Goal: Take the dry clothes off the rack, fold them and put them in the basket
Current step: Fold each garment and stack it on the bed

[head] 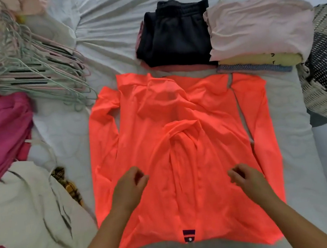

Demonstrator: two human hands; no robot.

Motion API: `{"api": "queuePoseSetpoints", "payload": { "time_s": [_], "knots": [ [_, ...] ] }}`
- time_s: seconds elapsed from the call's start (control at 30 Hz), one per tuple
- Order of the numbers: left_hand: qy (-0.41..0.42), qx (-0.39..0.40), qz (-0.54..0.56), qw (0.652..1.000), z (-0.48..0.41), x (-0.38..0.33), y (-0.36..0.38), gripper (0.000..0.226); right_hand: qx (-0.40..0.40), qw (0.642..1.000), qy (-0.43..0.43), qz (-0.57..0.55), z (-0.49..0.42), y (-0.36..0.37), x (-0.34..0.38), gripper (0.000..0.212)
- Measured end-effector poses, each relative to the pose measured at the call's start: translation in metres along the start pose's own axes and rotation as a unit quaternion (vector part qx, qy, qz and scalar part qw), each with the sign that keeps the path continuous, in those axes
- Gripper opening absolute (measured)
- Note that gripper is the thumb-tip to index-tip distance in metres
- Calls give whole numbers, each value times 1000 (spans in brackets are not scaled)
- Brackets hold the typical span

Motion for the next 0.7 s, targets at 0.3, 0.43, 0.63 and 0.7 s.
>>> {"api": "queuePoseSetpoints", "payload": {
  "time_s": [0.3, 0.43, 0.63, 0.7],
  "knots": [
    [-74, 0, -58, 996, -96, -46, 60, 34, -113, 990, 74, -26, -89, 39, 61, 37],
    [-88, -29, 102, 990, -100, -31, 56, 7, -118, 992, 42, -34, -92, 36, 58, 17],
    [-172, -30, 398, 901, -76, -11, 45, 24, -89, 967, 2, -239, -73, 11, 47, 15],
    [-172, -2, 415, 893, -70, -14, 45, 22, -94, 956, 12, -278, -66, 7, 44, 20]
  ]
}}
Point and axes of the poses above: each hand's wrist, its own z-axis away from the middle knuckle, its own y-axis out of the palm, x = y × z, the point moved 6 cm from there along -z, towards the middle knuckle, and after that the axes turned 3 degrees about y, right-handed, at the moved point
